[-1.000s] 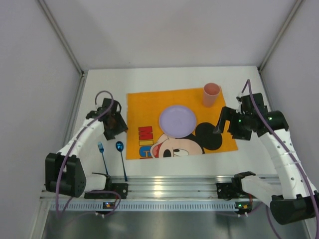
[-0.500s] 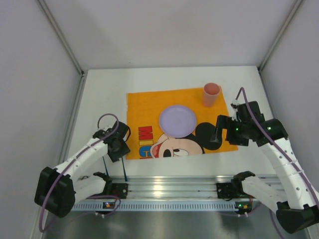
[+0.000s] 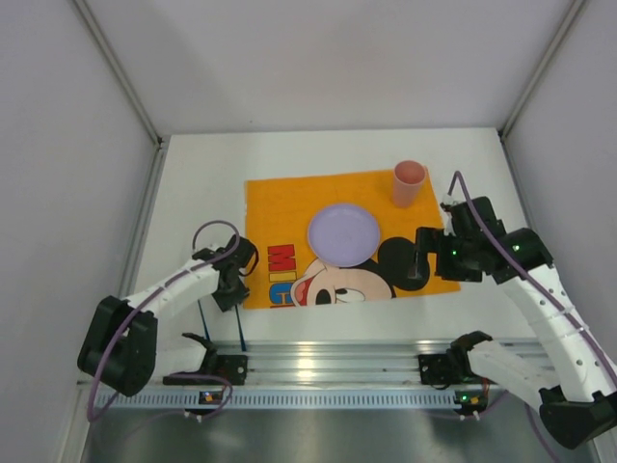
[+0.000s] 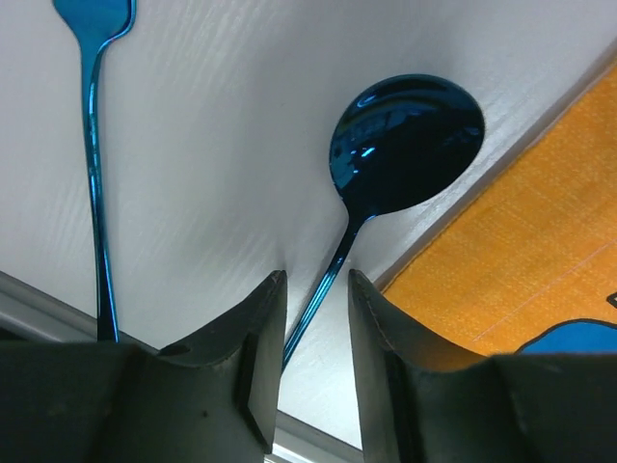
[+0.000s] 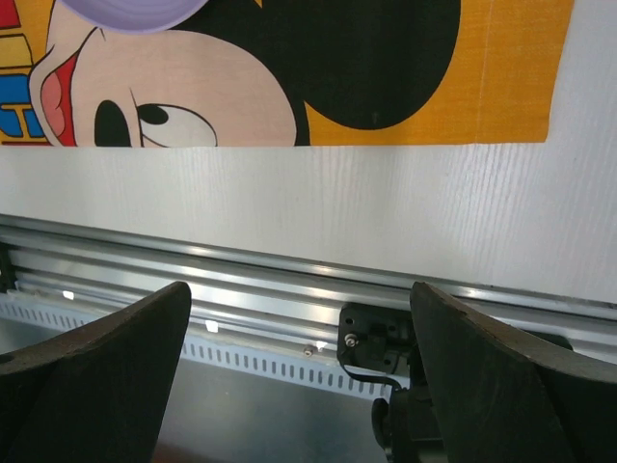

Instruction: Set the dinner table for one person

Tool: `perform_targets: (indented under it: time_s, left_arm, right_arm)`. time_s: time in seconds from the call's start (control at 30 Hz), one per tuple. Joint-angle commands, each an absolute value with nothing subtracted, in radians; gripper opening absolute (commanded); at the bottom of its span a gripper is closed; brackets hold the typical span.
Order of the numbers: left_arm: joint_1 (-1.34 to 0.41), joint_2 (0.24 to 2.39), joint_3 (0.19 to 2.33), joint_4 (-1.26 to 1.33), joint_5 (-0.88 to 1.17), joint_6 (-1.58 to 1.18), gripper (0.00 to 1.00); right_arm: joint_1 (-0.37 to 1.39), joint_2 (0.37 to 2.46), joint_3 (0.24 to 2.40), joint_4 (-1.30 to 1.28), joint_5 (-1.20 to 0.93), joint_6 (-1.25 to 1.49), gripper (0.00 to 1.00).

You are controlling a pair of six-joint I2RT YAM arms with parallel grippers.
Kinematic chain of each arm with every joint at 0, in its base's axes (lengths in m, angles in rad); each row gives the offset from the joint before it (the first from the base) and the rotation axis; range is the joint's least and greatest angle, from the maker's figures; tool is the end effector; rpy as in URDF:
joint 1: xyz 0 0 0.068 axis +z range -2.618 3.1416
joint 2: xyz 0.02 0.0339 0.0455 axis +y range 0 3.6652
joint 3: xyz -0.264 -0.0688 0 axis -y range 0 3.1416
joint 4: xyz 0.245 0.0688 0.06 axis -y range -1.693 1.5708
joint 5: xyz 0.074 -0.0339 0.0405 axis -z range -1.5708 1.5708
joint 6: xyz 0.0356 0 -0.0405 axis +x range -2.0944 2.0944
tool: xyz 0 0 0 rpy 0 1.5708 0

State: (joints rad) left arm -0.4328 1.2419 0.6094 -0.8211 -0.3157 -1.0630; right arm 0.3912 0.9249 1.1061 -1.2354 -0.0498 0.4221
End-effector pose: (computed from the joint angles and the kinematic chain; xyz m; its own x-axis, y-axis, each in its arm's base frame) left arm 0.1684 -0.0656 0.1598 -0.7580 -0.5648 -0.3263 -0.6100 0.7910 0.0478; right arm 0.1337 0.0571 0.3322 -0.8986 0.0720 -0.4328 -0.0388 0.9695 0.2418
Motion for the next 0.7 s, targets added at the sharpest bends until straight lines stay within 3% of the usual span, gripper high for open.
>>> perform_targets:
  time_s: [0.0, 0.13, 0.23, 0.27, 0.3, 0.47, 0.67]
  left_arm:
    - [-0.428, 1.279, 0.583, -0.723, -0.361, -1.055, 0.36]
    - [-0.419, 1.312, 0.555, -0.672, -0.365, -1.040, 0.32]
    - [-0.399, 1.322, 0.554, -0.652, -0.368, -1.023, 0.20]
    - [-0.394, 1.330, 0.554, -0.647, -0.368, -1.016, 0.03]
    - [-0.390, 1.335, 0.554, -0.643, -0.371, -1.008, 0.00]
    - [-0.383, 1.333, 0.554, -0.604, -0.357, -0.962, 0.00]
    - [-0.383, 1.296, 0.736, -0.743, -0.426, -0.893, 0.00]
  right_arm:
    - [0.413, 0.934, 1.170, -1.252, -0.005, 0.403, 0.97]
    - [0.428, 0.953, 1.180, -1.252, 0.028, 0.396, 0.98]
    - [0.437, 0.968, 1.184, -1.249, 0.038, 0.393, 0.98]
    - [0.439, 0.972, 1.186, -1.249, 0.038, 0.393, 0.98]
    - [0.442, 0.976, 1.189, -1.247, 0.043, 0.393, 0.98]
    - [0.446, 1.000, 1.198, -1.236, 0.046, 0.390, 0.98]
    - [0.445, 1.017, 1.218, -1.224, 0.035, 0.388, 0.98]
